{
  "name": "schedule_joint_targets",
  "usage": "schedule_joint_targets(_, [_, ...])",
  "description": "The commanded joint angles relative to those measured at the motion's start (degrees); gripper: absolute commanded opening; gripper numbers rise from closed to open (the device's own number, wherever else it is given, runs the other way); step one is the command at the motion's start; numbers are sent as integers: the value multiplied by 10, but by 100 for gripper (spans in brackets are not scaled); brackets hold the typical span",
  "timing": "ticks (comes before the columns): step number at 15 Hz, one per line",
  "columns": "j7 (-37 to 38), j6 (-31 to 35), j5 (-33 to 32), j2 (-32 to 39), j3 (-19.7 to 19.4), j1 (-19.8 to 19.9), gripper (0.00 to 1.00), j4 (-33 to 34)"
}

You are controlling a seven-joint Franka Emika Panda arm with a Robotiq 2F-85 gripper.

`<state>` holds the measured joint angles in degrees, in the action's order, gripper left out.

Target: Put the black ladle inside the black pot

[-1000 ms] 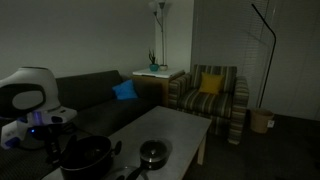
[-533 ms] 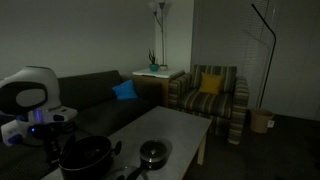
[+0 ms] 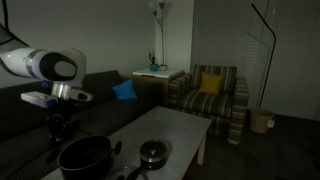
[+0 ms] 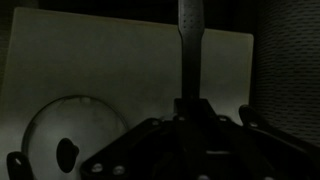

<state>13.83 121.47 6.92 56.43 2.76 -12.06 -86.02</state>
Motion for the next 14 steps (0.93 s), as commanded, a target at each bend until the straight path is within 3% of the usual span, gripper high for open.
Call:
schedule_joint_targets(1, [-52,-156,-11,73,12,28,4,139])
schedule_joint_targets(3, [-47,-231,-20,104,3,21,4,202])
schedule_joint_targets(11, [-31,-214,-50,283,-4,-30,4,440])
schedule_joint_targets(12, [-36,-202,-42,227,-1,-19,17,355])
schedule_joint_targets(14, [-33,-202,-45,261,-1,-29,17,398])
